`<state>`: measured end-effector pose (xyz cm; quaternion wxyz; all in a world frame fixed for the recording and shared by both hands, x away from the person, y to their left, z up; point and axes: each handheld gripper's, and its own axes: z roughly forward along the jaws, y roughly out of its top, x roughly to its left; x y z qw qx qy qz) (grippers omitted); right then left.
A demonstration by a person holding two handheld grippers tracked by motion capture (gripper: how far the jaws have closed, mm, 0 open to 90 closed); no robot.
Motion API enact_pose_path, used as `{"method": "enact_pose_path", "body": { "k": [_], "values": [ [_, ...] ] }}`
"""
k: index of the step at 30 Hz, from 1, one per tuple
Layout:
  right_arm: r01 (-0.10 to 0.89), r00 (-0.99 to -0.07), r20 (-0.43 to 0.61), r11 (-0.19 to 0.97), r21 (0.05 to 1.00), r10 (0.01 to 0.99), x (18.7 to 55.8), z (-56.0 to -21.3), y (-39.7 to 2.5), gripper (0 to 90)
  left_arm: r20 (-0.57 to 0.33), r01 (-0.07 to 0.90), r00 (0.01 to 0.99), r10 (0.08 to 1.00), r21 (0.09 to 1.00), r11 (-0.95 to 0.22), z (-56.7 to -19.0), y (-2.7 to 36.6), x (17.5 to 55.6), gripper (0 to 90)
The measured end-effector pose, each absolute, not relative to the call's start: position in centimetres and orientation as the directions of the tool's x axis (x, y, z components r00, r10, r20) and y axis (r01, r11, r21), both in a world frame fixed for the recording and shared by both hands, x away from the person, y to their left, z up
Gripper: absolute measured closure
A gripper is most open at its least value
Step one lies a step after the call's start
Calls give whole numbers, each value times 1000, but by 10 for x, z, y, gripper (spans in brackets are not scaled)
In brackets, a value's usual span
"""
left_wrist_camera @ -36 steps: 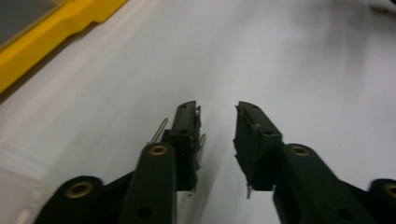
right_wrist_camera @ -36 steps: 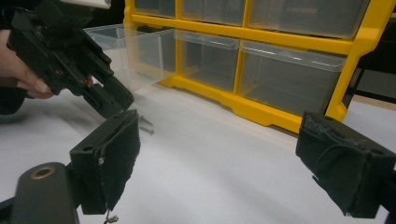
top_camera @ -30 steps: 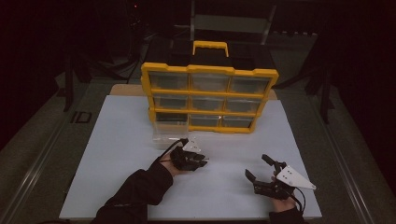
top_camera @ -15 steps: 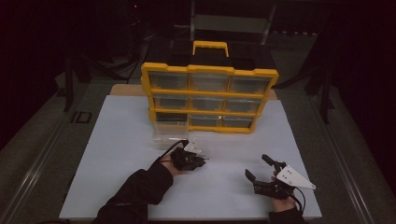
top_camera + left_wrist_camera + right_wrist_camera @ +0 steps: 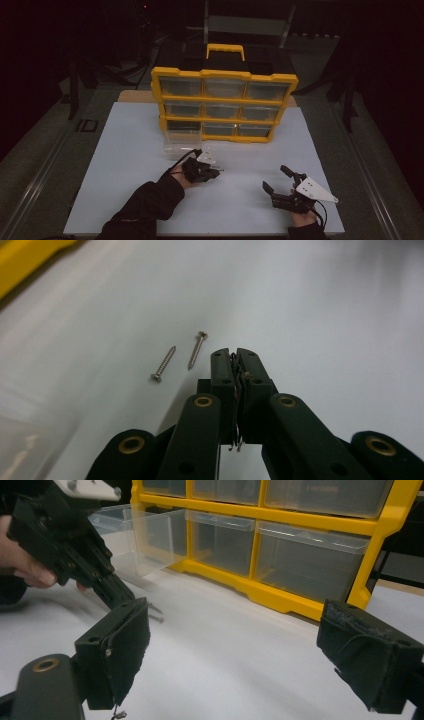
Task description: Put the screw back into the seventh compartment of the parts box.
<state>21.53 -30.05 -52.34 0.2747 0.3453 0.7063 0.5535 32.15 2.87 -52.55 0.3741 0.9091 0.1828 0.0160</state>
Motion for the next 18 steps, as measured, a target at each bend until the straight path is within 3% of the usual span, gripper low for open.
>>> {"method": "enact_pose_path", "body": {
  "k": [18],
  "values": [
    [186,-610,-5,150,971,793,215,-524,-300,135,-103,314,925,366,750,-582,-473,46,317,867]
  ]
}}
